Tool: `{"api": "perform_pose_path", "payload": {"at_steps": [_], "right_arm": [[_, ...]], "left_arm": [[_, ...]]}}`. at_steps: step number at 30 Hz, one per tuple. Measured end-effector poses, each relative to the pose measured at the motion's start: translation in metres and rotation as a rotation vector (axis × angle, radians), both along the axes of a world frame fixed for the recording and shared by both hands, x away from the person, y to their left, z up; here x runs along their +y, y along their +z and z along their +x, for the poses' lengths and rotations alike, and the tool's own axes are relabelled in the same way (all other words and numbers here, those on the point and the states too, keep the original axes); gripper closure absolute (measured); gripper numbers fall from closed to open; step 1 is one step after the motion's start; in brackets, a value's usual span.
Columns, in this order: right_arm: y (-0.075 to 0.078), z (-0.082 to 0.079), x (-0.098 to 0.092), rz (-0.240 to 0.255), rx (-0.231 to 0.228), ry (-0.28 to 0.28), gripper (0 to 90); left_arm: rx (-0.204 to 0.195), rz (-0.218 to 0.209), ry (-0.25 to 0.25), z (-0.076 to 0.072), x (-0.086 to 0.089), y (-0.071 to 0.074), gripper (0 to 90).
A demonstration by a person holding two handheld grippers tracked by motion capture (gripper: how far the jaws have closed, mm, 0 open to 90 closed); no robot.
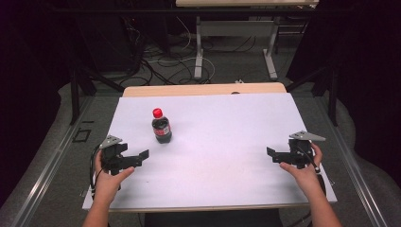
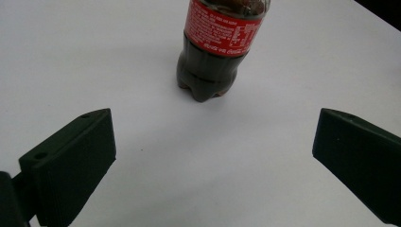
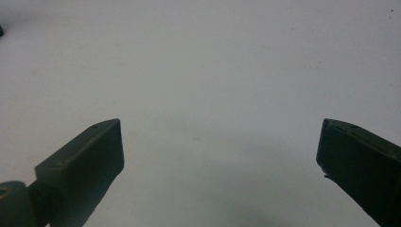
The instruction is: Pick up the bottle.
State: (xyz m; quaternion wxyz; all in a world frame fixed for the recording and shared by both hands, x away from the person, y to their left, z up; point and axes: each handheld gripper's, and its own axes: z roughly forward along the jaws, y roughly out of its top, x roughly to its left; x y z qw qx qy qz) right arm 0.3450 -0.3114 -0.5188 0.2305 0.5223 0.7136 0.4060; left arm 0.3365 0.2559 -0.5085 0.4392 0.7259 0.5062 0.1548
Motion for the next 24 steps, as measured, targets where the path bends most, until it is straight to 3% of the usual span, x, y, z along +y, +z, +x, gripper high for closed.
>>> {"api": "perform_pose_path", "payload": {"at_steps": [7,10,21,24], "right_arm": [[-0.002,-0.002,0.006,-0.047,-0.022,0.017,1.1],[-0.002,-0.003,0.008,-0.055,-0.028,0.019,1.1],[0.001,-0.006,0.008,-0.052,-0.033,0.014,1.3],[0.0,-0.006,0.008,-0.036,-0.031,0.011,1.4]], "left_arm": [[-0.012,0.005,-0.01,0.0,-0.005,0.0,0.4],[-0.012,-0.013,-0.008,0.003,-0.007,0.001,0.4],[-0.02,-0.004,-0.045,0.031,-0.032,0.015,0.5],[-0.052,0.012,-0.031,0.044,-0.041,0.018,0.5]]}}
